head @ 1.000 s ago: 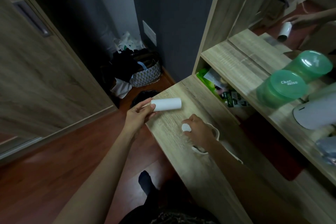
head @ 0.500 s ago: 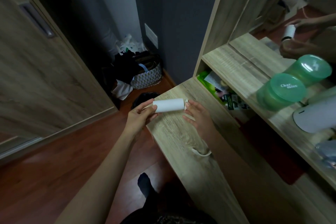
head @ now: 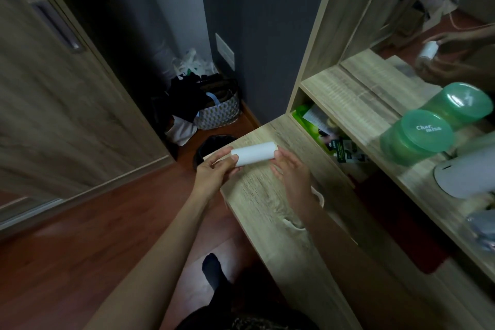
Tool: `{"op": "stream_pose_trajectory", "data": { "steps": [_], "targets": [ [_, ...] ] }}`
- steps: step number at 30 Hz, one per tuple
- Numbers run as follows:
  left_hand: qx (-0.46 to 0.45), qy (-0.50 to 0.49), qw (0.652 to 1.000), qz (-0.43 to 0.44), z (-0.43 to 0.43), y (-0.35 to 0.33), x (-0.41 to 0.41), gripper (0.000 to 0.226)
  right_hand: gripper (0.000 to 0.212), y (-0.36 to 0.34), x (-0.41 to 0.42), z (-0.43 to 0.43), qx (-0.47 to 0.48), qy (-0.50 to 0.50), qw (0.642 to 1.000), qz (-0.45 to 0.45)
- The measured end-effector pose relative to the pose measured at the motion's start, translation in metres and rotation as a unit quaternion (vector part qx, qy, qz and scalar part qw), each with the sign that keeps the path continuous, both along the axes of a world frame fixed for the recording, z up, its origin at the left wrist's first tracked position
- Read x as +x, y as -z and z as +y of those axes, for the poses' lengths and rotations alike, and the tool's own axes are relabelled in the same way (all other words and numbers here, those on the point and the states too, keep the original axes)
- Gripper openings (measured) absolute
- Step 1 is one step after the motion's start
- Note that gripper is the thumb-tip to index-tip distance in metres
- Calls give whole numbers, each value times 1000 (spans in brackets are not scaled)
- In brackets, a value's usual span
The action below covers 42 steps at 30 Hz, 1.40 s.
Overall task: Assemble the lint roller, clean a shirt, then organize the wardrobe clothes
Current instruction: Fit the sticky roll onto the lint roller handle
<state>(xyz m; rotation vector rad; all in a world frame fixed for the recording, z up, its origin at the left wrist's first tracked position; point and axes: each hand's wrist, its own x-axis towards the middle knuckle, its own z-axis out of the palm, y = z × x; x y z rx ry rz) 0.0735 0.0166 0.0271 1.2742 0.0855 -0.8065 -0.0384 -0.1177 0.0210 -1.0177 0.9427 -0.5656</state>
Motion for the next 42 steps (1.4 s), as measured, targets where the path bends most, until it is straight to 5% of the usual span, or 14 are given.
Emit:
{"op": "stream_pose_trajectory", "data": {
  "steps": [6, 9, 15, 20, 24, 26, 30, 34, 37, 42],
  "targets": [
    [-7, -3, 999, 32, -5, 0, -13, 30, 23, 9, -1, 5, -15, 48, 999, 19],
    [45, 79, 996, -6, 0, 2, -8, 32, 24, 11, -3, -2, -17, 23, 999, 32],
    [163, 392, 876, -227, 1, 6, 4, 84, 12, -2, -4, -23, -29, -133, 987, 83],
    [142, 474, 827, -267, -7, 3, 5, 111, 8, -5, -5, -21, -17, -162, 984, 68],
    [132, 468, 837, -250, -10, 3, 7, 99, 21, -5, -8, -21, -1, -155, 984, 86],
    [133, 460, 847, -231, -9, 5, 8, 92, 20, -1, -19, -21, -85, -149, 971, 165],
    [150, 449, 856, -208, -6, 13, 8, 88, 36, 20, -65, -22, -367, -138, 857, 335],
    [145, 428, 881, -144, -6, 20, 4, 87, 46, 41, -98, -14, -405, -127, 779, 461],
    [142, 415, 891, -118, -9, 21, 0, 85, 41, 51, -107, -6, -381, -120, 774, 491],
    [139, 405, 898, -97, -14, 22, -3, 86, 28, 45, -104, 0, -329, -97, 816, 464]
  ]
}}
